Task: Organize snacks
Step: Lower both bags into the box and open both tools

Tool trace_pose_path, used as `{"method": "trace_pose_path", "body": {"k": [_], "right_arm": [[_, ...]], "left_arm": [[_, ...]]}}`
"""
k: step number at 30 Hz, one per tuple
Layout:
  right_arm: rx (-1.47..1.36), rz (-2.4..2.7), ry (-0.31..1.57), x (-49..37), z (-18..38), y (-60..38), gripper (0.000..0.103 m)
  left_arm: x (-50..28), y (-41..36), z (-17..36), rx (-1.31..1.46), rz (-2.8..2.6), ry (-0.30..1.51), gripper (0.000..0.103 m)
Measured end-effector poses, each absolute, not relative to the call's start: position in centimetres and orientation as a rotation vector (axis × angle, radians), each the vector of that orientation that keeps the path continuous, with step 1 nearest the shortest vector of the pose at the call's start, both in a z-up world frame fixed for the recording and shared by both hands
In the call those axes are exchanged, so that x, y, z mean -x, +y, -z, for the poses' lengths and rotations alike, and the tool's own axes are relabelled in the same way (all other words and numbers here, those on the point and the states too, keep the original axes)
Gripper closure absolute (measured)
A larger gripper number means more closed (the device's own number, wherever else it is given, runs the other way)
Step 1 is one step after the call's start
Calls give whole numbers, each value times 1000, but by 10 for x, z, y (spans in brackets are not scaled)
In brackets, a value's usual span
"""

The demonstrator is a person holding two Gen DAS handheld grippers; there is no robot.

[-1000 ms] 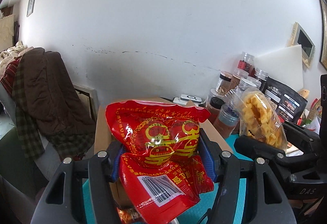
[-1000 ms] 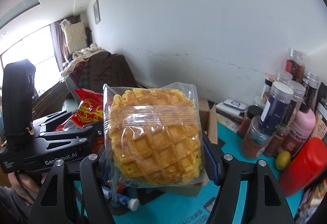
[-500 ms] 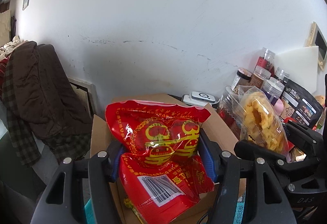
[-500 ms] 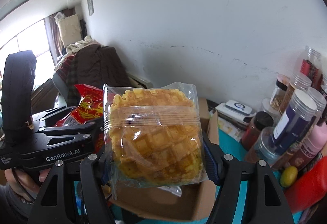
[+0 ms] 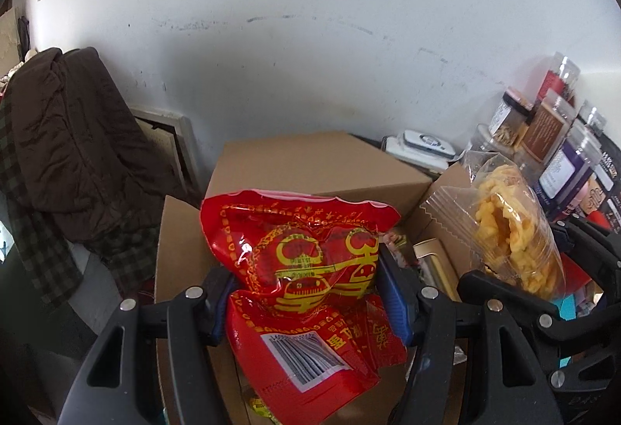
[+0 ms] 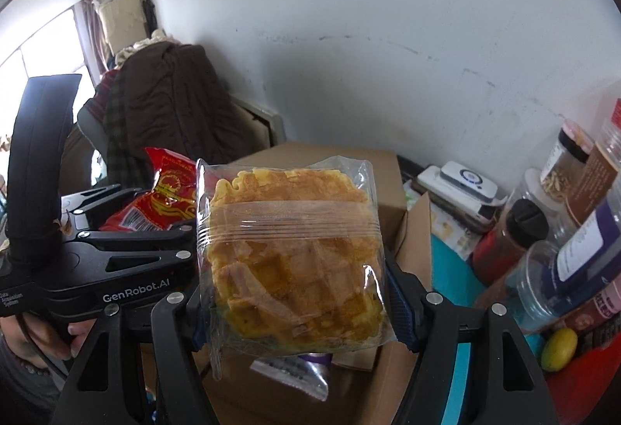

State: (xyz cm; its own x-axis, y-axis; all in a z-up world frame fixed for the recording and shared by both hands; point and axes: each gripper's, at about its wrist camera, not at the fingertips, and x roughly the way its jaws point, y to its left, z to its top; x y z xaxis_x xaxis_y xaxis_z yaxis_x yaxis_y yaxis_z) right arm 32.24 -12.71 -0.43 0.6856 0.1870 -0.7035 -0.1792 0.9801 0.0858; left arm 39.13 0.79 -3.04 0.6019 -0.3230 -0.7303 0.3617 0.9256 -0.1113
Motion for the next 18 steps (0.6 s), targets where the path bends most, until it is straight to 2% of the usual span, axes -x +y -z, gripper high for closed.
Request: {"method": "trace_pose_path", "body": {"k": [18], "right_arm": [[33,-162,945,-354,48,-116,28]], "left_arm": [[-422,-5,80,-157,308,1009,40]]}}
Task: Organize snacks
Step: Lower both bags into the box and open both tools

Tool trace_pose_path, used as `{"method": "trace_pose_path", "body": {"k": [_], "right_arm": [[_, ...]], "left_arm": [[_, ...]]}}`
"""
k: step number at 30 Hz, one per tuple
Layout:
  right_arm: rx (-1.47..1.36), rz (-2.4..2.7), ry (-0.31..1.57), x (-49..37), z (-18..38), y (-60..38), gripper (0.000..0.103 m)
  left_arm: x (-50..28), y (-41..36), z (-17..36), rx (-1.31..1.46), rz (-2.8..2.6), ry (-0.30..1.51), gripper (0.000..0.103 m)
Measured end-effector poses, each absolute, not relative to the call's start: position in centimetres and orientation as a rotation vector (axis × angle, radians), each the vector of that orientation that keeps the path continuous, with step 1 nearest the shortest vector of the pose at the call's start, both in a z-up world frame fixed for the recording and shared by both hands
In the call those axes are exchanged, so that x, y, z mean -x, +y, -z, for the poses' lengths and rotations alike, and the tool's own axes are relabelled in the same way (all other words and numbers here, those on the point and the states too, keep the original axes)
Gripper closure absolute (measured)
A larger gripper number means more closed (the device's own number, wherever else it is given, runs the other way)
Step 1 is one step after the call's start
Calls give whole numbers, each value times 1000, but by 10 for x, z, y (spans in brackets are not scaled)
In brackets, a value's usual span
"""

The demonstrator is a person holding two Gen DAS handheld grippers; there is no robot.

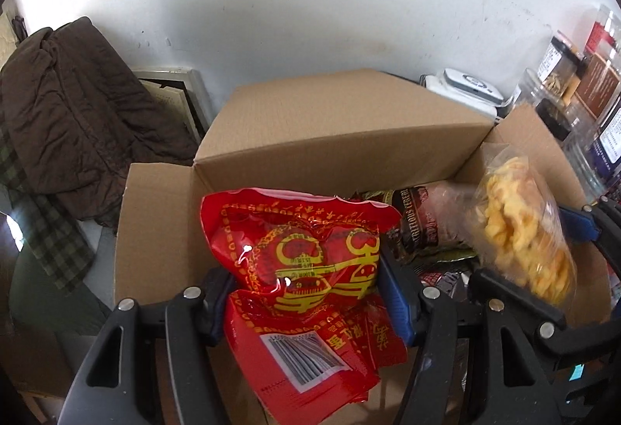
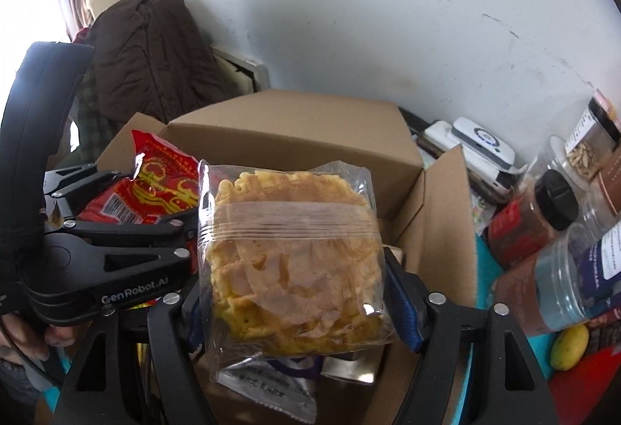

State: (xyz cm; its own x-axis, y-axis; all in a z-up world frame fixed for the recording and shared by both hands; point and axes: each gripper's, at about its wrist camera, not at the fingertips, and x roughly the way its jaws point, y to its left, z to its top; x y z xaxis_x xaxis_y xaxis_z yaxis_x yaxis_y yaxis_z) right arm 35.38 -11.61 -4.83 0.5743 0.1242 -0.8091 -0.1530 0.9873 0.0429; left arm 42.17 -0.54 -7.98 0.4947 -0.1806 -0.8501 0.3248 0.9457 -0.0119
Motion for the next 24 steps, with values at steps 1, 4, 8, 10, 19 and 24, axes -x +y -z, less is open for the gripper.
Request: {"method": "trace_pose_path", "body": {"k": [1,4,8,10,19,24], "right_arm": [[31,-154,947,-354,48,-117,28],[47,-129,950,-355,47,-117,22],[52,-128,952,-350,43,-118,22],[48,-128,946,-349,41,-119,20],[48,-120,882,-331,10,-116,20],[51,-108,826,-316,-18,-113,20]], "left_arm": [[-422,-6,80,-159,307,1016,40],[-422,-7,80,-168,292,1033,39],[-415,-6,73,-174,286,1022,36],[-410,-5,64,-174,283,996,36],[-383,6,11,-170,272,871,35],[-365,15,-18,-146,279,818,35]]}}
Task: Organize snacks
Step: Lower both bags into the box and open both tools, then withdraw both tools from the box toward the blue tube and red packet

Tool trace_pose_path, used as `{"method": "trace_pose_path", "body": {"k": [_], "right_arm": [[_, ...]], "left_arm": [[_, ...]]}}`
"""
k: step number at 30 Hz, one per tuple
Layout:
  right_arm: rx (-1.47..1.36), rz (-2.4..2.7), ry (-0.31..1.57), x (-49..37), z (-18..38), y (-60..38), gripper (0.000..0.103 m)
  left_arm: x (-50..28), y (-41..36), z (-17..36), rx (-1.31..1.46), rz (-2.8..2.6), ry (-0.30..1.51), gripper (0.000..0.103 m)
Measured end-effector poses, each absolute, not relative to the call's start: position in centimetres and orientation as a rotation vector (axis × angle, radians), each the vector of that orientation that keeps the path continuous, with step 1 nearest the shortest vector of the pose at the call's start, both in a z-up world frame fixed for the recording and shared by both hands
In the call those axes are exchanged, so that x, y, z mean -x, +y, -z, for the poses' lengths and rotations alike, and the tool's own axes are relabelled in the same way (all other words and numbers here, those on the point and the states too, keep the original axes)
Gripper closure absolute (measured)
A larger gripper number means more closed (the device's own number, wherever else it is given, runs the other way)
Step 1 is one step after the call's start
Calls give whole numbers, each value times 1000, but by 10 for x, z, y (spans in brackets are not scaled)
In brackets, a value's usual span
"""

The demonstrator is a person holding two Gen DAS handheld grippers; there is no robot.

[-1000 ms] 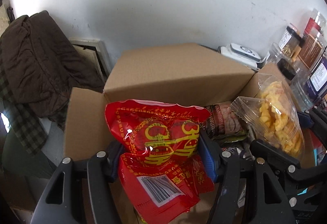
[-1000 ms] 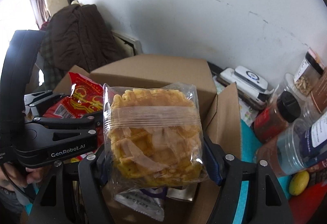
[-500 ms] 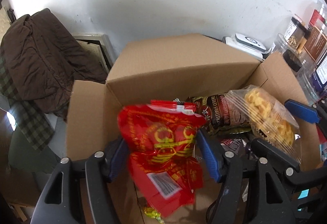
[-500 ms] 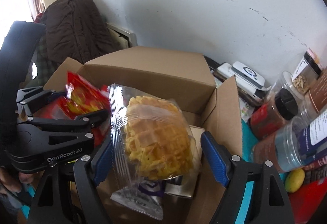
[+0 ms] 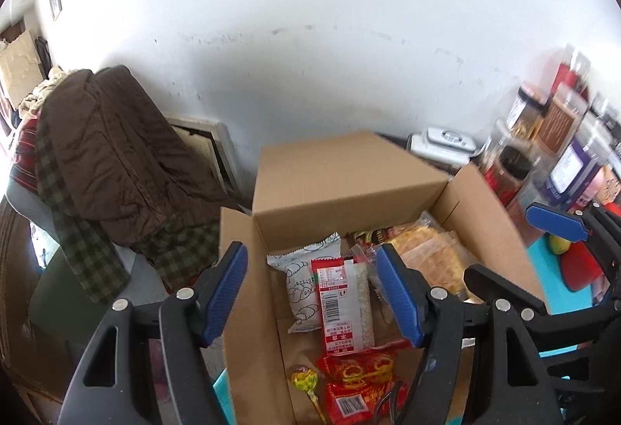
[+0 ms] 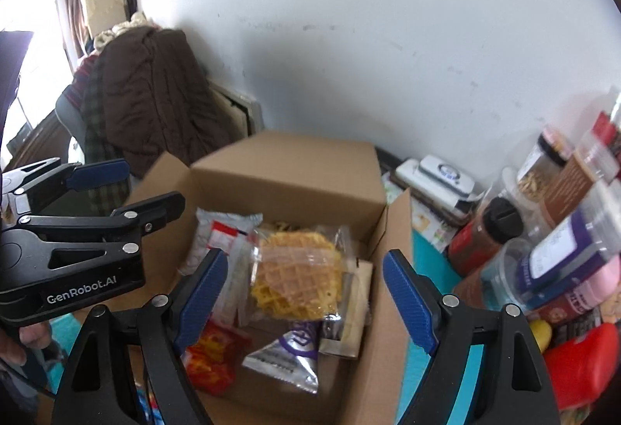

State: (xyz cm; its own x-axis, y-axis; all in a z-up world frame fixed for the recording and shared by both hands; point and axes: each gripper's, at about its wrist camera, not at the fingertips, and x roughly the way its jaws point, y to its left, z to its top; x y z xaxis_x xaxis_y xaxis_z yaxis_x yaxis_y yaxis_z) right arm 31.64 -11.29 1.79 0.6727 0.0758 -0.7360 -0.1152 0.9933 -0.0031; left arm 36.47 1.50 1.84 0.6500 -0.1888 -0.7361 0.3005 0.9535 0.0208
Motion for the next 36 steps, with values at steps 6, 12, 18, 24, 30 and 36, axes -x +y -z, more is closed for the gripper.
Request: {"method": "trace_pose_path", "body": {"k": [6,12,18,24,30,36], "right_arm": [[55,-97,736,-283,-57,-106,20],[65,-103,657,-248,-86,-95,20],[67,-102,588,-208,-106,-84,20],[54,-97,540,-171,-115,-79,20],[30,-99,535,-137,-107,-73,18],[25,-98,551,-110,-85,-65,18]], "left_arm": [[-330,24,-55,-131,297,737,35],[-291,38,-87,-108,319,660,33],[-252,53,-104,-78,358,610,33],[-211,70,-113,-68,366,564,32],[-181,85,-106,-64,378,553,32],[-156,95,-84,-80,387,577,32]]}}
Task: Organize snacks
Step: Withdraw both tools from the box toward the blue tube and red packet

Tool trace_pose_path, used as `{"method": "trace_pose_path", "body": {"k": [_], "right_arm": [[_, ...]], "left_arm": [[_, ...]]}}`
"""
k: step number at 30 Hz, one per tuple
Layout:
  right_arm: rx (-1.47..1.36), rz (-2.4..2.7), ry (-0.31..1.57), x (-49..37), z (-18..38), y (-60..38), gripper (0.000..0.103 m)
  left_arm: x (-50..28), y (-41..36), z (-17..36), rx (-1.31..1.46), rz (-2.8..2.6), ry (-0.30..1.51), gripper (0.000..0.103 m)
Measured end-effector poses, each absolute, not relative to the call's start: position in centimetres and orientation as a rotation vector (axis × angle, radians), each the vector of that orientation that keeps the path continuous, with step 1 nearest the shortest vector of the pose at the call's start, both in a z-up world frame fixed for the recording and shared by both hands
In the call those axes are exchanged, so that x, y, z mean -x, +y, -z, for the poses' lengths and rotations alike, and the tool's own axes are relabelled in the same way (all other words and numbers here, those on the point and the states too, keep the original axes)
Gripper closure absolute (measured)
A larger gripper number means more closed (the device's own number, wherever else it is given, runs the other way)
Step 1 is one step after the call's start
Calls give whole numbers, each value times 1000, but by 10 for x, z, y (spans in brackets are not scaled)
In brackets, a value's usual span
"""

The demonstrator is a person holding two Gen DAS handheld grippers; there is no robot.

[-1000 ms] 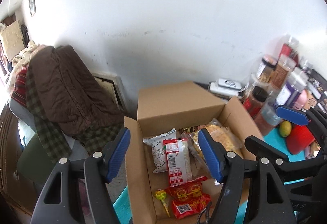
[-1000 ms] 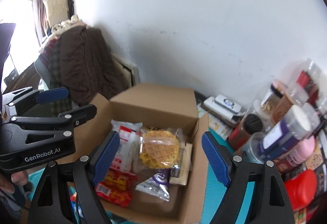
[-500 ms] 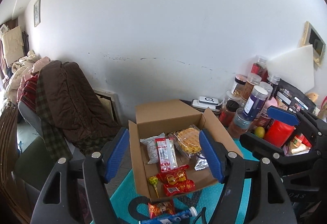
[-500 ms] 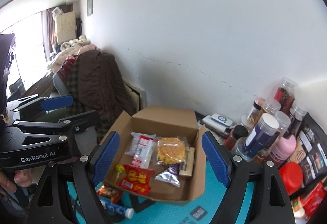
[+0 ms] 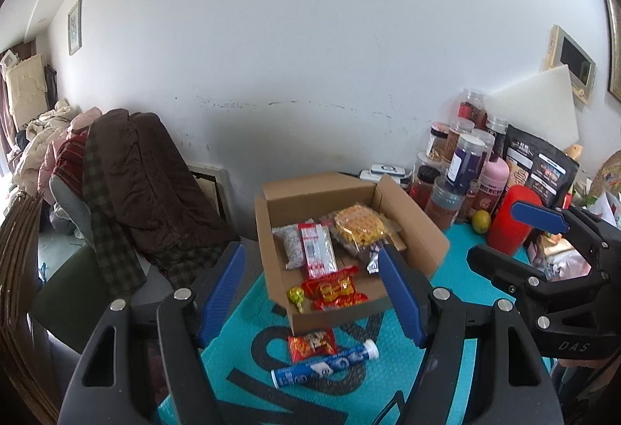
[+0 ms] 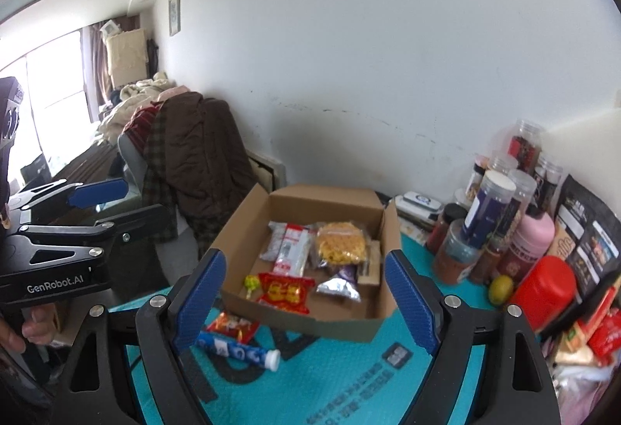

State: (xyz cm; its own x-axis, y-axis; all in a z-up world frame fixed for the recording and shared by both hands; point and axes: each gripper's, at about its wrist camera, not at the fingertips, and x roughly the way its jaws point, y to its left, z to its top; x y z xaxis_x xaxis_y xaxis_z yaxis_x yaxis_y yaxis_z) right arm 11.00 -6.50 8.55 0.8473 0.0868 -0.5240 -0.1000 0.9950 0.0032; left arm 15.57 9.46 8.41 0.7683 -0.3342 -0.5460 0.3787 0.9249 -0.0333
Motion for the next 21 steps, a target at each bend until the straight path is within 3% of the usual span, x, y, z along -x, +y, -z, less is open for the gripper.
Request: {"method": "trace_pose_path", "body": {"k": [21], "right_arm": [[-58,-234,673,-89,7,-37,18]], "left_arm": [[-132,120,9,-29,412,750,33]]}}
